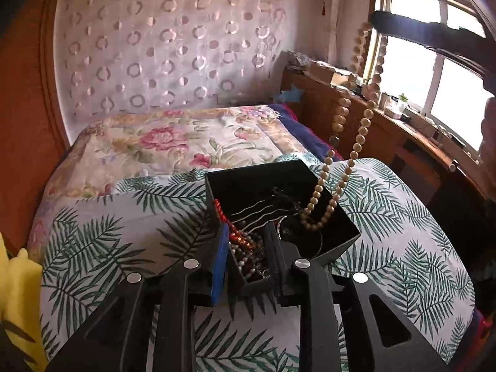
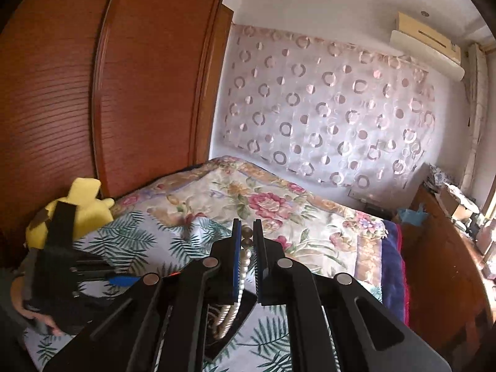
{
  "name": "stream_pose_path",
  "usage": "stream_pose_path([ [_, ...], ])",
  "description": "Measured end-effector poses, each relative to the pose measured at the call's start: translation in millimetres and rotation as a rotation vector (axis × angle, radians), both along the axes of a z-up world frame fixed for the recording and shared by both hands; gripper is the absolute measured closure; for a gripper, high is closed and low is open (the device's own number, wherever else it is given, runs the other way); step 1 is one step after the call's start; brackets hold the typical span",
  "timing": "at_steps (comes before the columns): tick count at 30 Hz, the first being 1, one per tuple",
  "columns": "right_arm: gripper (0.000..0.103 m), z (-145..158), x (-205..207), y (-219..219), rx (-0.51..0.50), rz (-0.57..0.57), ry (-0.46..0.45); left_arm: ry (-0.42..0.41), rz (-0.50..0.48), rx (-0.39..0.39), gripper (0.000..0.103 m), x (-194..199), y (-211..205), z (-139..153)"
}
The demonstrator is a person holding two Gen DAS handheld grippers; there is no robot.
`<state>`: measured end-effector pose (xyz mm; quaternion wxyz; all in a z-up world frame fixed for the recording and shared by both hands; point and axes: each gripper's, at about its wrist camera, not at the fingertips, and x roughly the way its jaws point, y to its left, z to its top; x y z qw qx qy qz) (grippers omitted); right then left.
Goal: Organize jewelry
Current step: 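Carry necklace and pendant into the black box and open both tools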
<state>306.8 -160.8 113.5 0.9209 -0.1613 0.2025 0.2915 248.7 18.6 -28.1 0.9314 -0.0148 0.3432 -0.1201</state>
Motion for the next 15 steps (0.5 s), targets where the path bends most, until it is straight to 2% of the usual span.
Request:
stream_pose_path([
  [3, 0.095, 1.8, 12.1, 6.2, -0.008, -0.012, -0.008, -0.007, 0.009, -0.013, 0.067, -6.6, 5.4, 0.4],
  [12, 0.095, 1.4, 33.2, 21.5, -0.028, -0.019, -0.012, -0.027, 0.037, -0.021, 0.047, -20.7, 20.1, 1.9],
  [14, 0.095, -4.7, 36.1, 24.5, -0.029, -0.016, 0.005, -0.033, 0.045, -0.019, 0.043, -23.5, 21.3, 3.4],
  [15, 0.094, -9.3, 38.9, 25.0, -0.024, -0.010, 0.031, -0.038, 0.050, -0.016, 0.037, -24.9, 22.4, 4.5],
])
